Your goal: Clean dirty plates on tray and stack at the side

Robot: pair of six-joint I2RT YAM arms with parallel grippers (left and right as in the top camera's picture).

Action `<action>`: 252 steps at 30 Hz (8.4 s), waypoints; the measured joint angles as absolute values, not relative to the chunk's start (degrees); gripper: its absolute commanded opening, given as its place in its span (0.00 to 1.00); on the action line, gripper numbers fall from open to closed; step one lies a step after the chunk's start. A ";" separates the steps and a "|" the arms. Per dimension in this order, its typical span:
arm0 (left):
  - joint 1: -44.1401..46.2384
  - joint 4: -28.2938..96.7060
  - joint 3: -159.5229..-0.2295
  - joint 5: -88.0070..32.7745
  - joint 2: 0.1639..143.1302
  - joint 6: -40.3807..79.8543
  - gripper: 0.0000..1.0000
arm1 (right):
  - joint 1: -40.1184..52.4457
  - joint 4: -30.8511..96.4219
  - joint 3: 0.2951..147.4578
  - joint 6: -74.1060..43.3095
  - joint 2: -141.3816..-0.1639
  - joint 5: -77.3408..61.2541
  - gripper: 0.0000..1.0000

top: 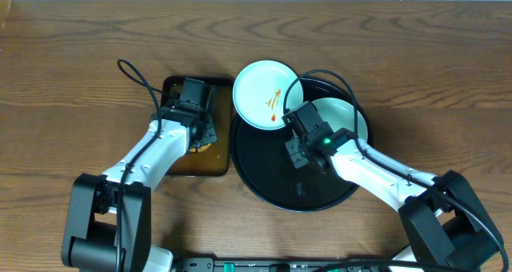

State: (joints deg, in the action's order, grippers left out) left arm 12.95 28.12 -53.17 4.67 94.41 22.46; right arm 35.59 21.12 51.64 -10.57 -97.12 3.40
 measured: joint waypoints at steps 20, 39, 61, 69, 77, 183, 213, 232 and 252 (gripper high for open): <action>12.95 28.12 -53.17 4.67 94.41 22.46 0.08 | 35.59 25.98 55.29 -11.60 -97.10 -0.10 0.01; 12.95 28.12 -53.17 4.67 94.41 22.46 0.08 | 35.59 28.14 58.76 -13.67 -97.10 -0.78 0.36; 12.95 28.10 -53.17 3.95 94.41 22.46 0.08 | 37.39 26.06 58.78 -22.46 -102.45 4.67 0.09; 12.95 28.10 -53.17 3.55 94.41 22.46 0.08 | 37.43 25.91 58.83 -23.27 -102.41 5.26 0.01; 12.95 28.12 -53.17 3.36 94.41 22.46 0.08 | 37.43 26.68 59.07 -23.27 -102.30 5.45 0.01; 12.95 28.10 -53.17 3.36 94.41 22.46 0.08 | 37.19 25.06 59.09 -24.80 -89.91 -13.04 0.01; 12.95 28.12 -53.17 3.36 94.41 22.46 0.08 | 32.71 24.18 59.09 -22.20 -89.82 -10.87 0.37; 12.95 28.12 -53.17 3.36 94.41 22.46 0.08 | 20.49 34.02 59.11 -19.92 -93.17 -9.85 0.52; 12.95 28.12 -53.17 3.36 94.41 22.46 0.08 | 20.49 29.19 59.20 -18.94 -102.91 -15.53 0.01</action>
State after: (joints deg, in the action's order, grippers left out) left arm 12.95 28.12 -53.17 3.36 94.41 22.46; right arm 20.49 29.19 59.20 -18.94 -102.91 -15.53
